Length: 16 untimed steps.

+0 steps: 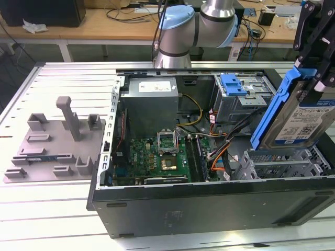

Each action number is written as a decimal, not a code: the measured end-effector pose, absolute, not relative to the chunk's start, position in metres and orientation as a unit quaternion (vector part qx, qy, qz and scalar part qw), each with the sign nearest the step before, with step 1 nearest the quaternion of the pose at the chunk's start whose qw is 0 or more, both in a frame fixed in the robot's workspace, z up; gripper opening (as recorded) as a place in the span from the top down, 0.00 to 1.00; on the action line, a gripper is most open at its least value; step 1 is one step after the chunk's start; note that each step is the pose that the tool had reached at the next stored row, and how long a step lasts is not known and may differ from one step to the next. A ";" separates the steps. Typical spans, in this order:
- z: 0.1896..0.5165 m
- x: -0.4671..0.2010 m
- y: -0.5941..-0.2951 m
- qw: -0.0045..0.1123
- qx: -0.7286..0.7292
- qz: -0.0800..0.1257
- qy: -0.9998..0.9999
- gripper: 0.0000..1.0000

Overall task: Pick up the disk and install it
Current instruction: 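Insert the disk into the insertion slot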

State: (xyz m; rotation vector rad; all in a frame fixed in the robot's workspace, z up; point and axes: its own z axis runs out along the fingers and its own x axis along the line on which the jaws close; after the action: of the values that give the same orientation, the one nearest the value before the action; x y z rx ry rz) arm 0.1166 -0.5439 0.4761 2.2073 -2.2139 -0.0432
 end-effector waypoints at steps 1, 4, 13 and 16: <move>0.476 0.117 -0.544 0.008 0.706 -0.014 -0.708 0.64; 0.476 0.117 -0.544 0.007 0.706 -0.014 -0.708 0.64; 0.475 0.117 -0.544 0.002 0.706 -0.019 -0.708 0.64; 0.474 0.117 -0.544 0.002 0.704 -0.019 -0.710 0.64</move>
State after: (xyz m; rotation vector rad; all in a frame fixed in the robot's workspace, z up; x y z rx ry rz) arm 0.1173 -0.5443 0.4744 2.2080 -2.2286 -0.0595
